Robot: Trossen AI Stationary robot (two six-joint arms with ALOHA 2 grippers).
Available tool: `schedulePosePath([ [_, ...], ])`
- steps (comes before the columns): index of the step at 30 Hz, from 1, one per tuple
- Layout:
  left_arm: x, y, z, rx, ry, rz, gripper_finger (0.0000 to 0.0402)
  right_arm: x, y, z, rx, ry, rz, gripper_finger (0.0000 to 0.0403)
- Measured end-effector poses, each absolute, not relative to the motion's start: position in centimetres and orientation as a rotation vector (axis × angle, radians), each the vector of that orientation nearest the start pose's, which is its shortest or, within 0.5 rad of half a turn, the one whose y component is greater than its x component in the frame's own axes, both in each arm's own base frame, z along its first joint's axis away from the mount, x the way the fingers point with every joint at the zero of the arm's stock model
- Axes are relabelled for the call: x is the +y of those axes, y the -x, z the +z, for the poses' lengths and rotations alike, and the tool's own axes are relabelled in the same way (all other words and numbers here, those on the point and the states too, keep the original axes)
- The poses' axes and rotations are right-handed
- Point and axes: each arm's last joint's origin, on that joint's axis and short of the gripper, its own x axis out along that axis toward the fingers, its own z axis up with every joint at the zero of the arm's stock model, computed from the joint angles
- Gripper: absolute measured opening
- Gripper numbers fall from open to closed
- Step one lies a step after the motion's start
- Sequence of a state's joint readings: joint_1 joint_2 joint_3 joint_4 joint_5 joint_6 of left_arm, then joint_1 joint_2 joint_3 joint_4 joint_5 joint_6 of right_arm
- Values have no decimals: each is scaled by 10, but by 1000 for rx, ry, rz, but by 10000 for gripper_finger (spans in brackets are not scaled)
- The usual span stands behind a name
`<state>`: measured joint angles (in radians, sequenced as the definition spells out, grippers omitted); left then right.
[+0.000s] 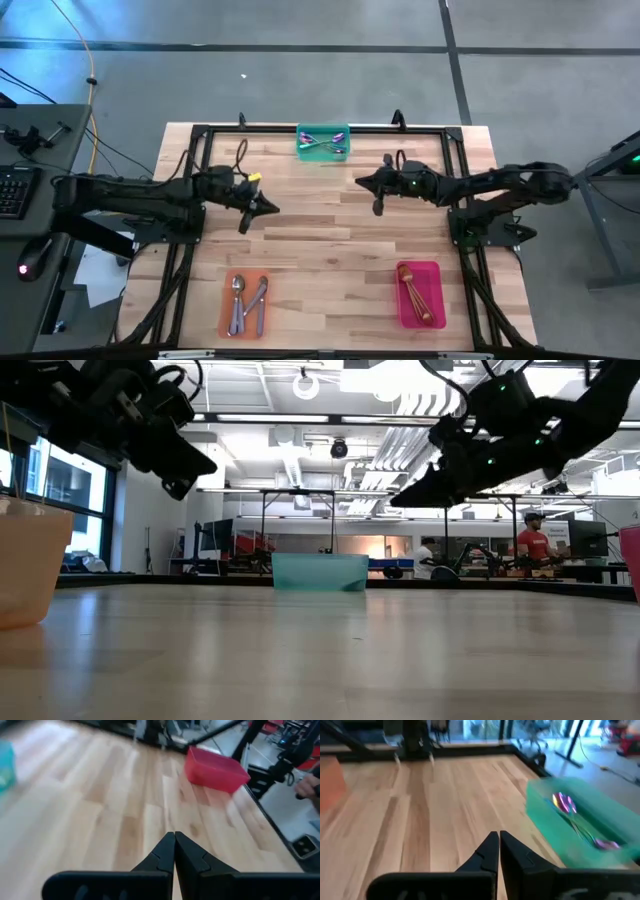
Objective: Sort silverware by color (type)
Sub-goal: Return to Home Position
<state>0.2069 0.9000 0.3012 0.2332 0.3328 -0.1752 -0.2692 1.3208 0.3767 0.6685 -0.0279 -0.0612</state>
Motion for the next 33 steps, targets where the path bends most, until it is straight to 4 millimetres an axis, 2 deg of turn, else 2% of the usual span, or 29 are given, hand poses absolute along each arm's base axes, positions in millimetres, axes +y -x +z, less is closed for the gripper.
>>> schedulePosePath([
  [3, 34, -175, 191, 334, 219, -68, 0, -56, -224, 177, 316, 33, -249, 0],
  [6, 38, -167, 191, 270, 176, -44, 0, -49, -213, 179, 269, 61, -233, 0],
  [13, 41, -142, 173, 111, 169, 16, 0, -37, -156, 157, -12, 32, -279, 0],
  [24, 47, -112, 163, 44, 161, 114, 0, -33, -134, 163, 28, 31, -382, 0],
  [33, 43, -93, 166, 10, 138, 162, 0, -31, -115, 166, 32, 20, -459, 0],
])
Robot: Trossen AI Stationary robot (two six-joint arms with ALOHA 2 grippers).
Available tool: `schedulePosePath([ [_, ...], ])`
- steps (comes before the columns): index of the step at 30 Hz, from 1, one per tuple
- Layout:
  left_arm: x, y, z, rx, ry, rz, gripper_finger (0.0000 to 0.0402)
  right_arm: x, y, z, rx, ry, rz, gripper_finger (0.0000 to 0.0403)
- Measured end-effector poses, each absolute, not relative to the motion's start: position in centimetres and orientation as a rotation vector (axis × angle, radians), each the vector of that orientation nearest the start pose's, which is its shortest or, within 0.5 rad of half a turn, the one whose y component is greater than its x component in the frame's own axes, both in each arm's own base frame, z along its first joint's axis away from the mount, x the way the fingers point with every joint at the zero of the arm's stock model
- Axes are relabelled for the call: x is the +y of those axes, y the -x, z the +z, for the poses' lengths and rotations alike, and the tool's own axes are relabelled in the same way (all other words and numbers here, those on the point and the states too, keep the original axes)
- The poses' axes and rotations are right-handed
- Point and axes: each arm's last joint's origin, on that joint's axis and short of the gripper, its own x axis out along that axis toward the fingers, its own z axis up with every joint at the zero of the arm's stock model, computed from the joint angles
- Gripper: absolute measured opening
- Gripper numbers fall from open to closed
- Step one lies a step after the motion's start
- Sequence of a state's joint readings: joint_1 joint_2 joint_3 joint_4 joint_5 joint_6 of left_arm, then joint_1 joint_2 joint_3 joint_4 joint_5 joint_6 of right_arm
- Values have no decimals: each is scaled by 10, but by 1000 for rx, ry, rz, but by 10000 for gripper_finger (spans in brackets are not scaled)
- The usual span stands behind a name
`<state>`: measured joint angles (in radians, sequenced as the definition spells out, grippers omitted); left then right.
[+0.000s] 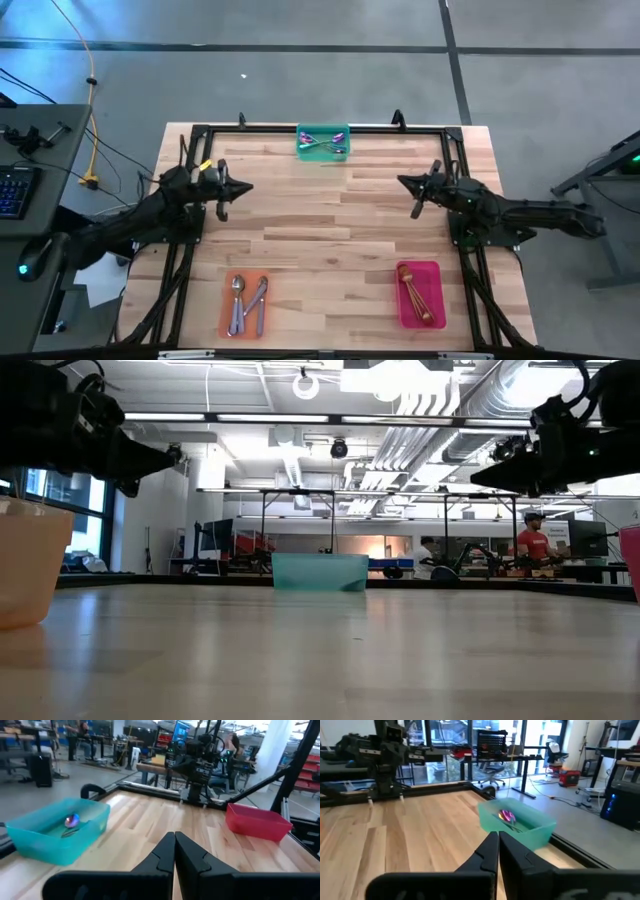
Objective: Sort silverware by color (type)
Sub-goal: Return to Home Position
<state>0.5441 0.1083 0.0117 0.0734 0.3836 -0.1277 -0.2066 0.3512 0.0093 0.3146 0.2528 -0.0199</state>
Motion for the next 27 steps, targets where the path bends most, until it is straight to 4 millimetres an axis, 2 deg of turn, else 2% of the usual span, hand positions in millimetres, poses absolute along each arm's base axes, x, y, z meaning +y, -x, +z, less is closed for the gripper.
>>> schedulePosePath([
  [5, 41, -85, 175, -79, 88, 161, 0, -30, -104, 164, 40, -2, -471, 0],
  [12, 42, -84, 175, -62, 90, 104, 0, -25, -93, 172, -61, 34, -466, 0],
  [15, 43, -84, 175, -78, 87, 117, 0, -26, -93, 172, -51, 53, -526, 0],
  [22, 50, -83, 172, -86, 170, 393, 0, -25, -93, 172, -67, -7, -543, 0],
  [27, 46, -85, 170, -81, 184, 433, 0, -26, -92, 172, -67, -3, -584, 0],
])
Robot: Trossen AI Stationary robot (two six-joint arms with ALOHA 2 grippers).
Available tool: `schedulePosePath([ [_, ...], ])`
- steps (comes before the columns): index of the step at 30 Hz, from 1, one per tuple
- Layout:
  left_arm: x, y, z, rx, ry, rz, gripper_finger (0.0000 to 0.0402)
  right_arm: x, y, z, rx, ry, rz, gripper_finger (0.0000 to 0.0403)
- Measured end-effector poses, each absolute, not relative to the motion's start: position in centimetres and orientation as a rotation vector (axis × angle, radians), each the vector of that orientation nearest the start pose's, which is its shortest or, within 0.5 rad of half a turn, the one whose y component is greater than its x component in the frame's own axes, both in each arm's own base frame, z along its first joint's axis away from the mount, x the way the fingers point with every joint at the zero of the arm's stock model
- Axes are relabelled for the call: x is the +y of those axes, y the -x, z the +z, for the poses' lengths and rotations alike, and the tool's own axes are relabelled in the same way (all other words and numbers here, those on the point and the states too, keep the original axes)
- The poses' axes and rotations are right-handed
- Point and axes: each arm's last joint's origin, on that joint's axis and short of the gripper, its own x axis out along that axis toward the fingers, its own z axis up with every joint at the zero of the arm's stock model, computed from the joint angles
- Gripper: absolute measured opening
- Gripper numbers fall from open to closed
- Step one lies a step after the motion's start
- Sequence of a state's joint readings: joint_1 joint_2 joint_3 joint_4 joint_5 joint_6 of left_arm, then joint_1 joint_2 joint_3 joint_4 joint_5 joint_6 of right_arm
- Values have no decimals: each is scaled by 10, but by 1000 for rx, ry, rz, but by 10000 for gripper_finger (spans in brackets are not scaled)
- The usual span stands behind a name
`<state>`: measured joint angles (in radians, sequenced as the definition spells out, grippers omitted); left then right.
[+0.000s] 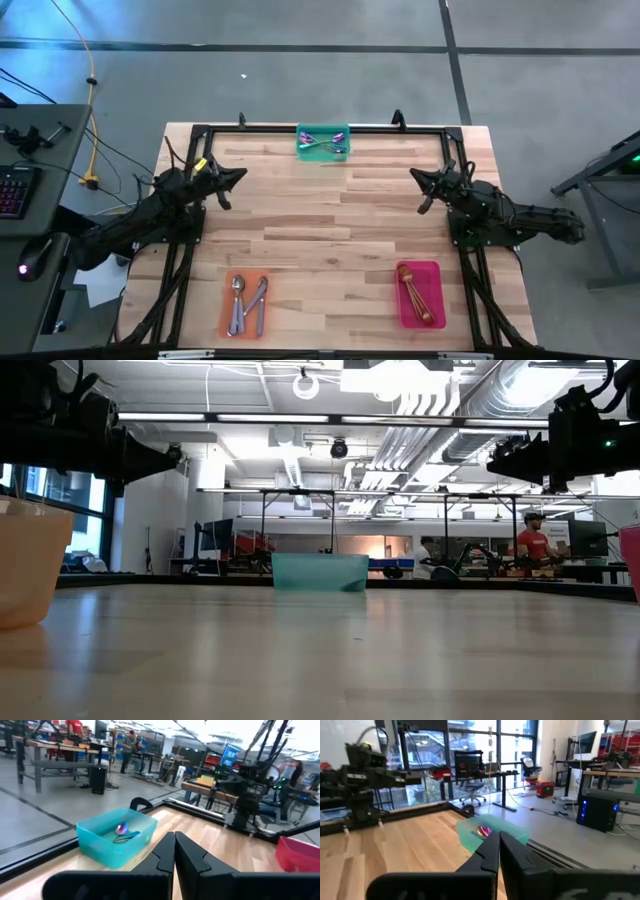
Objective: Sort silverware by color (type)
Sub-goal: Return to Home Position
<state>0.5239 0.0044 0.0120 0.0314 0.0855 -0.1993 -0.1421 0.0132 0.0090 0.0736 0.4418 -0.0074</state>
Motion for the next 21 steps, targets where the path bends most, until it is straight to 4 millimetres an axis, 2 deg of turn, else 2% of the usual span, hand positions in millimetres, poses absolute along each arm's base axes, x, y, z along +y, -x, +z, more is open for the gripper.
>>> schedulePosePath([
  [5, 44, -87, 168, -61, 175, 487, 0, -25, -93, 172, -74, -35, -560, 0],
  [21, 42, -90, 166, -31, 179, 462, 0, -25, -93, 172, -73, -34, -557, 0],
])
